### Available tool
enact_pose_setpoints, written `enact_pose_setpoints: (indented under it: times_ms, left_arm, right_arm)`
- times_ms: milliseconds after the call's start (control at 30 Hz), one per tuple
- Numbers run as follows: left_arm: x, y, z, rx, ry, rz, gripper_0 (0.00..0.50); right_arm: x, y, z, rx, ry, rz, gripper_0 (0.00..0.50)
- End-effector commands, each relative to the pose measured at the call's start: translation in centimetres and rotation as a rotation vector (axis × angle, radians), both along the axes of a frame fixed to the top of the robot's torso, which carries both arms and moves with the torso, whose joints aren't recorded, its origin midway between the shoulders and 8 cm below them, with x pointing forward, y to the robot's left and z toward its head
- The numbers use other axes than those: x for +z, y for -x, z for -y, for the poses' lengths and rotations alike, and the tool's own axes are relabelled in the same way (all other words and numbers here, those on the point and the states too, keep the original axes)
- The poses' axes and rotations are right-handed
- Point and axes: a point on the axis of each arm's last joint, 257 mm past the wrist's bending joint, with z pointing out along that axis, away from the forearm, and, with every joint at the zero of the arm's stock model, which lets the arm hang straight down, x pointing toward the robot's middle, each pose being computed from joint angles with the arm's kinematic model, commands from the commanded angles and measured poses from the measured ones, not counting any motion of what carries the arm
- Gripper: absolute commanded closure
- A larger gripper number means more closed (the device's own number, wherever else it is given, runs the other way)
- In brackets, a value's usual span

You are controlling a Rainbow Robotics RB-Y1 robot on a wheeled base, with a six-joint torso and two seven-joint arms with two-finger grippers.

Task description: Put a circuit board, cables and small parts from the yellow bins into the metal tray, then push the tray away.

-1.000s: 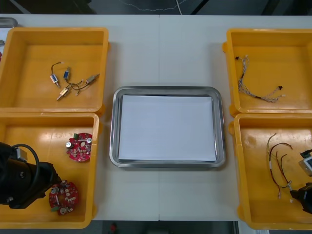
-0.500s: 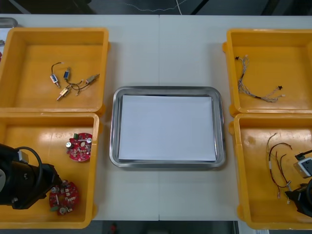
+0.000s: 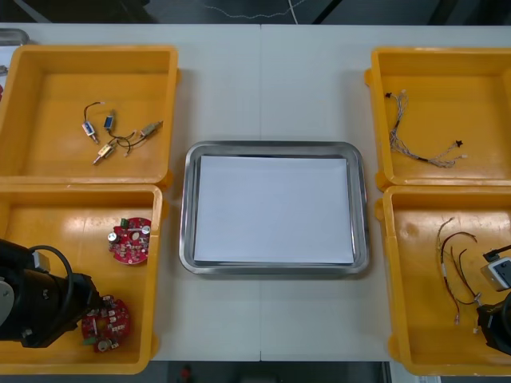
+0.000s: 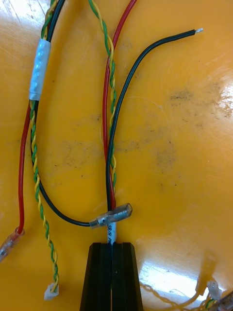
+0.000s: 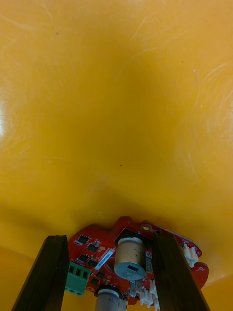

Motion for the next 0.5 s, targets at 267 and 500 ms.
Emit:
enact_pose_setpoints:
  times_ms: [267,500]
  left_arm:
    - [-1.1,1.3,0.7,0.027,0.021,-0.023,0.024]
    - [-0.9,0.9,1.1,0.029,0.035,-0.007,0.498]
  right_arm:
    - [4.3,0.8,0.5,0.059,0.070,-0.030,0.500]
    - [9.4,1.2,1.5,0.065,0.131,-0.041,0.500]
